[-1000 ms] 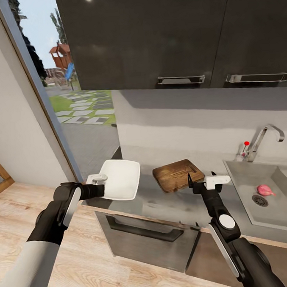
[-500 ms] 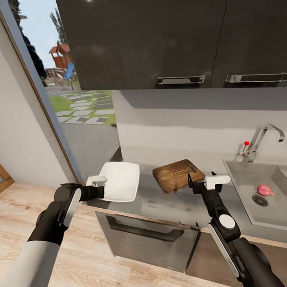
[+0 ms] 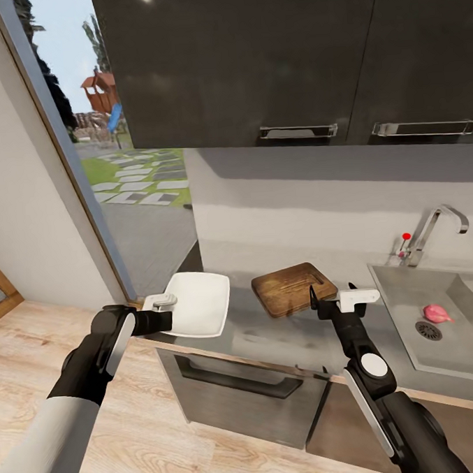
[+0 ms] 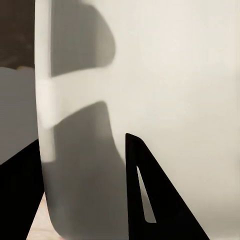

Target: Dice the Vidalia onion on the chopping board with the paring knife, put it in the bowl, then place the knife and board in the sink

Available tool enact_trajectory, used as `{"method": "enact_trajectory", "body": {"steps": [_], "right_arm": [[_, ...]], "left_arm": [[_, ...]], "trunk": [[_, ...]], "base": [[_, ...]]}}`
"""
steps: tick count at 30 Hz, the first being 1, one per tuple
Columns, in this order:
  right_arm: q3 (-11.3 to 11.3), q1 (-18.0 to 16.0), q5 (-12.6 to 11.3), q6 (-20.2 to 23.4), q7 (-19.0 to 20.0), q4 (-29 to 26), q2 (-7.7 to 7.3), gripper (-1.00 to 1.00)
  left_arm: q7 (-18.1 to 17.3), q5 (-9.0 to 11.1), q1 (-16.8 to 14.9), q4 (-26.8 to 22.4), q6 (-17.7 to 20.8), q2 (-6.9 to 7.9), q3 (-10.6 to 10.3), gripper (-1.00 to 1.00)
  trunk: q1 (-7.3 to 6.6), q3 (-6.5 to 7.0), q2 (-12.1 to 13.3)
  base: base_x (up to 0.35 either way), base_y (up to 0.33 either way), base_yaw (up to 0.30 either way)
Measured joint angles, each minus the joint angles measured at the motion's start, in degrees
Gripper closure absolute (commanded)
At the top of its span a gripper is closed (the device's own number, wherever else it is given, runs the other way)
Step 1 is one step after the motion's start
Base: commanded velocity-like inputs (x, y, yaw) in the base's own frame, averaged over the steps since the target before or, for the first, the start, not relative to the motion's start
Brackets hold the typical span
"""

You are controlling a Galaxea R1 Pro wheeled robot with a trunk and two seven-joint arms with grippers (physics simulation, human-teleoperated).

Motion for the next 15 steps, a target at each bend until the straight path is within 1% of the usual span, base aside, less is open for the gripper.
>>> {"method": "enact_trajectory", "body": {"steps": [15], "right_arm": [[-0.2, 0.0, 0.1, 0.0, 0.0, 0.0, 0.0, -1.0]], "left_arm": [[0.0, 0.0, -0.3, -0.5, 0.1, -0.07, 0.0, 1.0]], "trunk": [[0.0, 0.0, 0.0]], "base": [[0.0, 0.0, 0.0]]}}
